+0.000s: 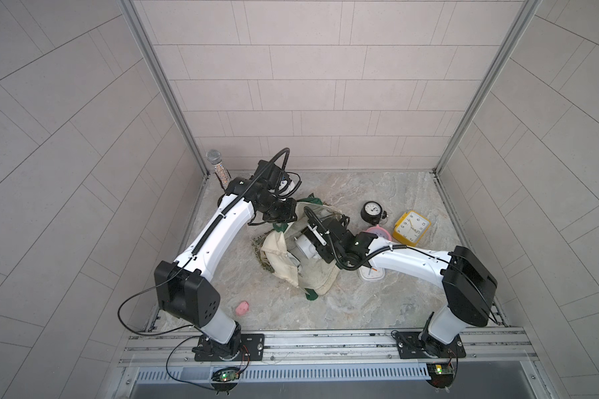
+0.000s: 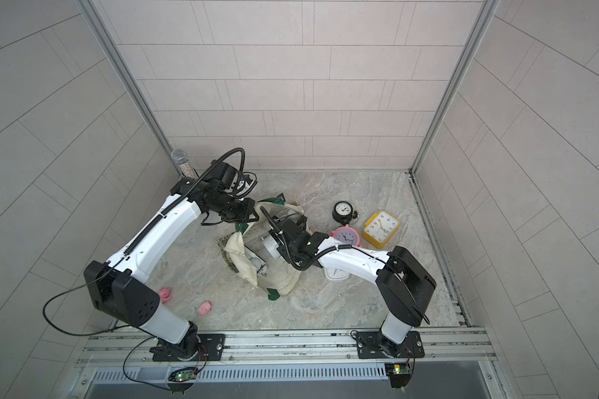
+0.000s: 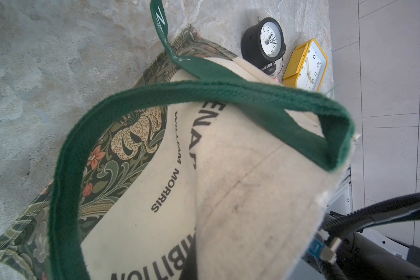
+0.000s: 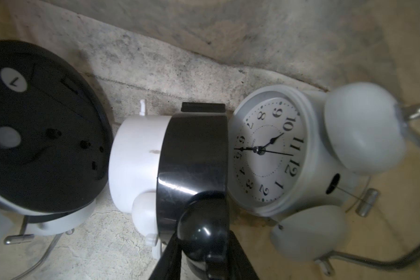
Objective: Take the alarm clock out of the canvas bag
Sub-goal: Pick up the alarm from the canvas bag.
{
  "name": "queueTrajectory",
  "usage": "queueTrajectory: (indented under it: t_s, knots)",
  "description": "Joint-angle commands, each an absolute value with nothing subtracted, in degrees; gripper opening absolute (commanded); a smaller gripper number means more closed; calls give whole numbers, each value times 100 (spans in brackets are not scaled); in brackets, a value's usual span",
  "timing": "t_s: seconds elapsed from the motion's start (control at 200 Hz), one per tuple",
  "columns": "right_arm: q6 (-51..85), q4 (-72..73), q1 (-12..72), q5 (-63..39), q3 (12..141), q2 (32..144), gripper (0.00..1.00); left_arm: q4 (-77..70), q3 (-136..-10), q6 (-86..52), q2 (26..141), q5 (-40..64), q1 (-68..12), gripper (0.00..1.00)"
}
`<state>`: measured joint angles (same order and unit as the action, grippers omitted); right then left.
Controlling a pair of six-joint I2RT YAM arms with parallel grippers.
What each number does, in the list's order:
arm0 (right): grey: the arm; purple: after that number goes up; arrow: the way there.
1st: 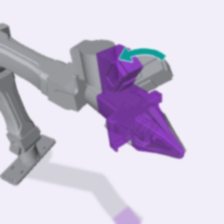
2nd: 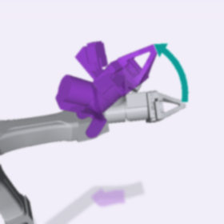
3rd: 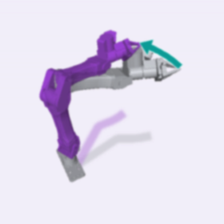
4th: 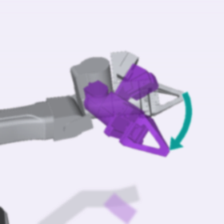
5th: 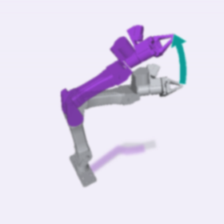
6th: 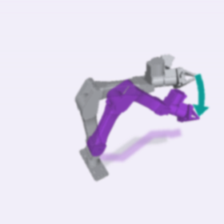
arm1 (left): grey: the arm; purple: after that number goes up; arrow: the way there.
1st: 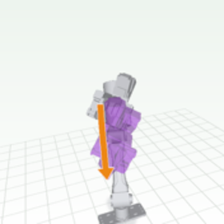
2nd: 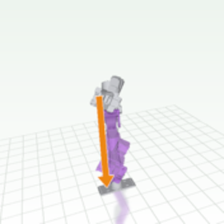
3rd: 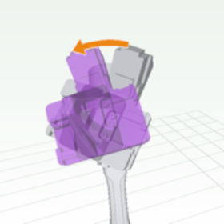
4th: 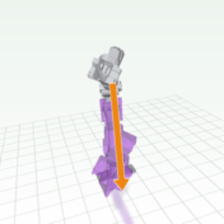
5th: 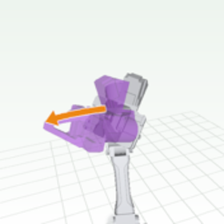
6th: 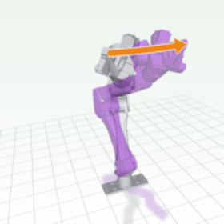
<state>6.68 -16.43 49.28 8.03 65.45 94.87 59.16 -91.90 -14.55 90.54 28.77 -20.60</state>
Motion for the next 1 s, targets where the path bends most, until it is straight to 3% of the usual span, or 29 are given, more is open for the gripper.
queueTrajectory:
  t_s: [0.0, 0.545, 0.991]
  knots:
    - [677, -2070, 4914, 1188, 6645, 9544, 25, 5849, -9234, -1371, 9130, 2988, -2045, 0]
    - [510, -2105, 4972, 959, 6527, 8570, 0, 5871, -9263, -1365, 9108, 2983, -2039, 0]
    - [510, -2156, 4992, 647, 6346, 7624, 0, 5872, -9207, -1358, 9049, 2953, -2041, 0]
